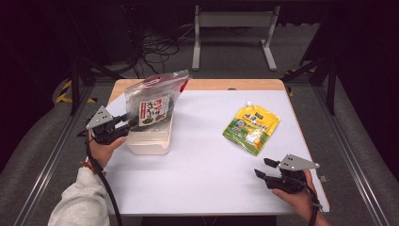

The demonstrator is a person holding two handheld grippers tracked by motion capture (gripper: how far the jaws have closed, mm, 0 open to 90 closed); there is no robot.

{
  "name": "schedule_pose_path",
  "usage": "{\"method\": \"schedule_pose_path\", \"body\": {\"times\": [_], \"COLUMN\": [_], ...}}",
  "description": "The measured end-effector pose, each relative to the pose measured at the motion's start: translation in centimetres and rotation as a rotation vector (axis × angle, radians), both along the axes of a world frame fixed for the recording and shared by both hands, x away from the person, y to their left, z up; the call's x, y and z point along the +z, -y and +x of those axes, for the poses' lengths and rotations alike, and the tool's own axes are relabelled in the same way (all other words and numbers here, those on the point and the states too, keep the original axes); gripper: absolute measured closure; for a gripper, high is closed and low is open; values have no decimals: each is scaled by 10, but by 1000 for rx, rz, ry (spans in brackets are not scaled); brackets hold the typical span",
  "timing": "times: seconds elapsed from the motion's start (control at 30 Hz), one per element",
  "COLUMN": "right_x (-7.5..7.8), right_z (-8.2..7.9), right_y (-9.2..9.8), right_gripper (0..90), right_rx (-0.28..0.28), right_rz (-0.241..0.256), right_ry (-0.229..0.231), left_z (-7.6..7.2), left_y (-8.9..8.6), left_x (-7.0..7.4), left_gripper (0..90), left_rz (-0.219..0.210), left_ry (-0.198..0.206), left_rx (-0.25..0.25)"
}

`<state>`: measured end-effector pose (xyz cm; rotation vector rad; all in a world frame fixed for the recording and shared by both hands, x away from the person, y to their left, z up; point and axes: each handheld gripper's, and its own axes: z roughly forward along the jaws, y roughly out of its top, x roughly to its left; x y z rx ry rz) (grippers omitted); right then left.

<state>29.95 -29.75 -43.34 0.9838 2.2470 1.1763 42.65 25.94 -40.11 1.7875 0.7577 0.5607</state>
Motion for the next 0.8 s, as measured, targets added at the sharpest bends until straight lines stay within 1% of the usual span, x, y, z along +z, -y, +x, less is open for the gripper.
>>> {"method": "schedule_pose_path", "body": {"times": [0.07,0.1,0.17,0.23,0.27,0.3,0.37,0.43,0.53,0.6,0.63,0.67,0.7,0.73,0.77,0.8], "right_x": [2,4,7,8,9,10,11,10,9,6,4,2,2,1,0,-2], "right_z": [4,7,13,15,20,25,33,41,54,64,71,78,78,83,88,93], "right_y": [5,8,13,15,17,20,23,27,31,33,34,35,35,36,36,37], "right_gripper": [434,434,433,432,429,418,398,388,353,332,314,303,303,290,276,273], "right_rx": [-29,-54,-87,-94,-115,-133,-160,-186,-219,-249,-262,-283,-283,-294,-304,-320], "right_rz": [4,9,27,28,30,44,50,75,92,108,118,132,132,141,141,144], "right_ry": [9,13,20,24,31,29,29,18,-3,-29,-44,-56,-56,-63,-79,-86], "left_z": [-3,-4,-8,-11,-13,-14,-18,-23,-32,-40,-47,-52,-52,-57,-63,-66], "left_y": [0,0,0,0,0,0,-1,-1,-1,-1,-1,1,1,2,4,4], "left_x": [2,3,4,5,5,6,7,8,9,11,12,13,13,14,15,15], "left_gripper": [623,627,621,597,597,585,559,542,511,490,467,464,454,454,423,412], "left_rz": [-6,-6,3,9,15,15,26,35,41,59,52,52,52,73,81,85], "left_ry": [7,14,22,27,29,28,34,37,42,55,55,57,57,68,74,72], "left_rx": [6,3,9,13,23,23,34,38,35,36,29,26,26,33,30,24]}}
